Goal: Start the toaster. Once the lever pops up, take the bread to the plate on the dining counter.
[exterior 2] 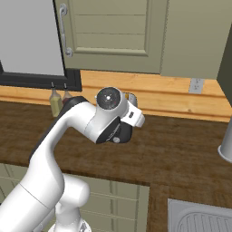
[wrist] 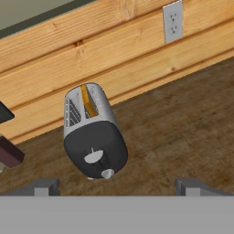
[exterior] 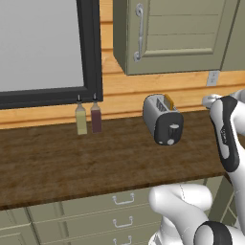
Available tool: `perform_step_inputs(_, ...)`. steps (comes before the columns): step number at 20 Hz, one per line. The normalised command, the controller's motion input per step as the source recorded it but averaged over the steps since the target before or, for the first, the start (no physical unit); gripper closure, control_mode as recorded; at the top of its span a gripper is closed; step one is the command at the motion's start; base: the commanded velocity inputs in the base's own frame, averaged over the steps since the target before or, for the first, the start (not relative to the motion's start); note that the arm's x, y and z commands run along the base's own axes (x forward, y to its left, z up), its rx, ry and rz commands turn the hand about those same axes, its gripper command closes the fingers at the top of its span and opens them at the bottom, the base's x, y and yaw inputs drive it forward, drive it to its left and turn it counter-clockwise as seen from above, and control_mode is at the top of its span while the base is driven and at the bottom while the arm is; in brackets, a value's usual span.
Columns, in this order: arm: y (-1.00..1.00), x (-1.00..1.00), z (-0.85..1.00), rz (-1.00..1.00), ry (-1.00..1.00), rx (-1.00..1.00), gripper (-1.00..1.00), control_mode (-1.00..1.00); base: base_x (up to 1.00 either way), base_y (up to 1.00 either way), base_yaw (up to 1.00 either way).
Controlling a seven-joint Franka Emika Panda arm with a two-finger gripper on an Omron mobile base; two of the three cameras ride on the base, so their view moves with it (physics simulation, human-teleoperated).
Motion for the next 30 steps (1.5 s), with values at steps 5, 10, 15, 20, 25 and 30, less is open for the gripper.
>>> perform_step_inputs(5, 0.0, 0.0, 0.0, 0.0, 0.0, 0.0, -1.0, -1.0, 0.0, 0.0, 0.0)
perform_step_inputs(10, 0.0, 0.0, 0.0, 0.0, 0.0, 0.0, -1.0, -1.0, 0.0, 0.0, 0.0)
perform_step_inputs(15, 0.0, 0.0, 0.0, 0.0, 0.0, 0.0, -1.0, -1.0, 0.0, 0.0, 0.0)
perform_step_inputs(20, 0.0, 0.0, 0.0, 0.0, 0.0, 0.0, -1.0, -1.0, 0.0, 0.0, 0.0)
perform_step_inputs(25, 0.0, 0.0, 0.0, 0.0, 0.0, 0.0, -1.0, -1.0, 0.0, 0.0, 0.0)
perform_step_inputs(30, 0.0, 0.0, 0.0, 0.0, 0.0, 0.0, -1.0, -1.0, 0.0, 0.0, 0.0)
